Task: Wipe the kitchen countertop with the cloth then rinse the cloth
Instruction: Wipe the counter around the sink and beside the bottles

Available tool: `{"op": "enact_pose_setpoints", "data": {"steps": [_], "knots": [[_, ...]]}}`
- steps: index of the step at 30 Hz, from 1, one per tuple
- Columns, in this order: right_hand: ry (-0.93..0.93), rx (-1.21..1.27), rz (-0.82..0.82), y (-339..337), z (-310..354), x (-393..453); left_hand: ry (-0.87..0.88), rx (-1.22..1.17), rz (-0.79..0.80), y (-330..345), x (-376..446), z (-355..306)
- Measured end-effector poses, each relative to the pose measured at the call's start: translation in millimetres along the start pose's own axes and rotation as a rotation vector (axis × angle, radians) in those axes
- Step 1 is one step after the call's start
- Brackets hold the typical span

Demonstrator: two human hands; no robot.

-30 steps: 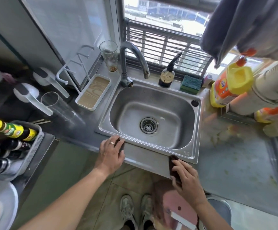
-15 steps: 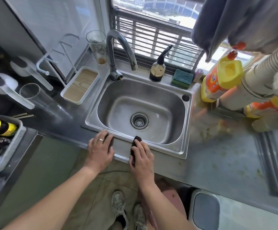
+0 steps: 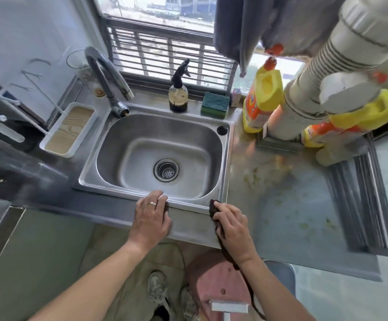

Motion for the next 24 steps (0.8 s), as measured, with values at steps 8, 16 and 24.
{"op": "enact_pose_setpoints", "data": {"steps": [8,16,24], "knots": [[0.348,0.194,-0.279,-33.0,-39.9,1.5,0.074,0.01,-0.003,15.8,18.1,-54.5],[0.095,0.177,0.005,19.6,16.2,43.2,0.067,0.001,-0.011,30.7,17.8,-61.3],[0.238,0.268,-0.251,-31.7,-28.2,25.3,0.093,-0.068,-0.122,30.5,24.7,-73.7]]}}
Point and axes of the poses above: each hand's wrist, its own x-axis towards the middle knuckle, its own y-axis out of the palm, z = x × y, the point moved 9 cm from there along x, towards the middle knuckle, and after that the axes turned 2 degrees about y, right-handed, at the moved point
